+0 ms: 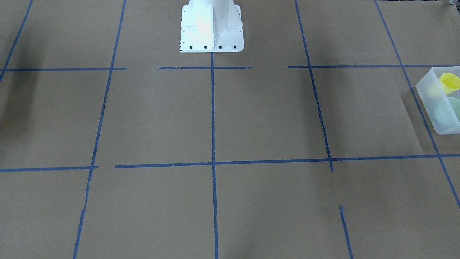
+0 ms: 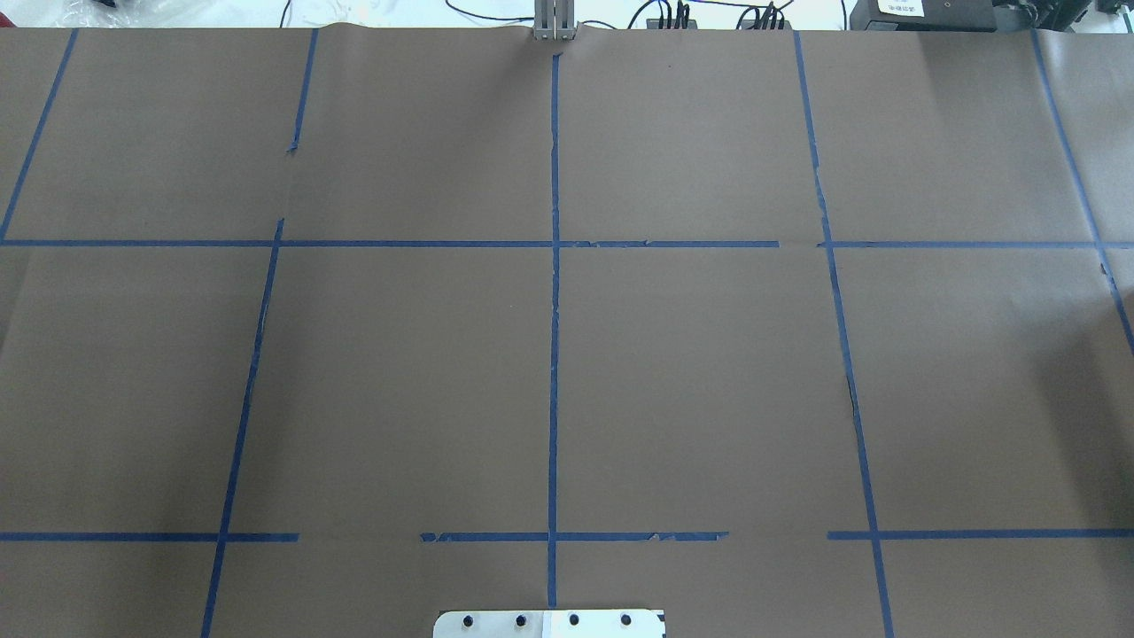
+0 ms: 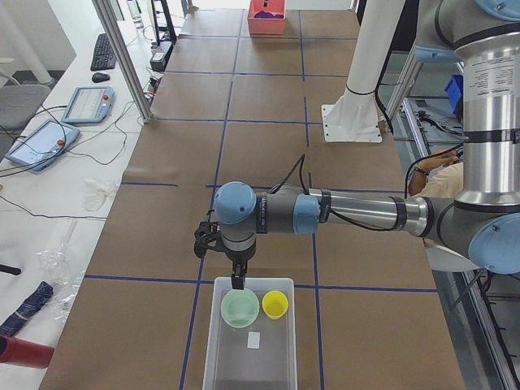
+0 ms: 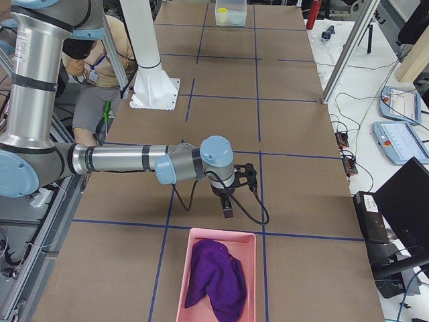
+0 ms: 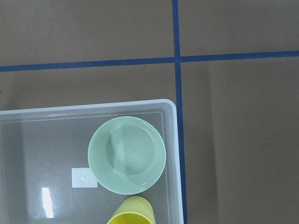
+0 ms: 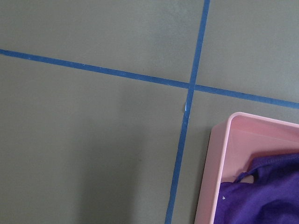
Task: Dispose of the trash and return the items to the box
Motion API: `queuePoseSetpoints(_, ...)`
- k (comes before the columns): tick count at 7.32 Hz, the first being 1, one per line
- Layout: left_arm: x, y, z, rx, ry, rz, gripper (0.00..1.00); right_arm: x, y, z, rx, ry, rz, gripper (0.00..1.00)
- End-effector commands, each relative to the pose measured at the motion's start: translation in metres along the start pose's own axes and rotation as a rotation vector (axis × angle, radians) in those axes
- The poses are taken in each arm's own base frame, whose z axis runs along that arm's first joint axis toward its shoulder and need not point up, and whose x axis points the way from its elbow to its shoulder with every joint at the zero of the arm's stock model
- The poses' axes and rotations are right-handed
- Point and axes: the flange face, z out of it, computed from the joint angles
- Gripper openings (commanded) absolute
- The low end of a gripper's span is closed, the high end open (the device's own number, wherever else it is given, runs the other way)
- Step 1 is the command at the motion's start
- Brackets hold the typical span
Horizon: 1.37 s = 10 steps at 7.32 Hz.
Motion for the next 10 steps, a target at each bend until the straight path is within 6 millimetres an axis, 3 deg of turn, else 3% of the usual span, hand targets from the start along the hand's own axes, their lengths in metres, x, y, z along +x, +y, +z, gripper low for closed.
queuePoseSetpoints(1,-0.001,0.006,-0.001,0.004,0.0,0.0,1.0,0.009,0.008,-0.004,-0.03,0.009,0.065,1.0)
queuePoseSetpoints(3,-0.003,0.011,-0.011,0.023,-0.009,-0.007,1.0,0.006,0.007,-0.006,-0.028,-0.009,0.071,1.0)
queuePoseSetpoints(10,-0.005,0.011,-0.009,0.021,-0.008,-0.011,1.0,-0.001,0.0,-0.011,-0.012,-0.03,0.039,1.0)
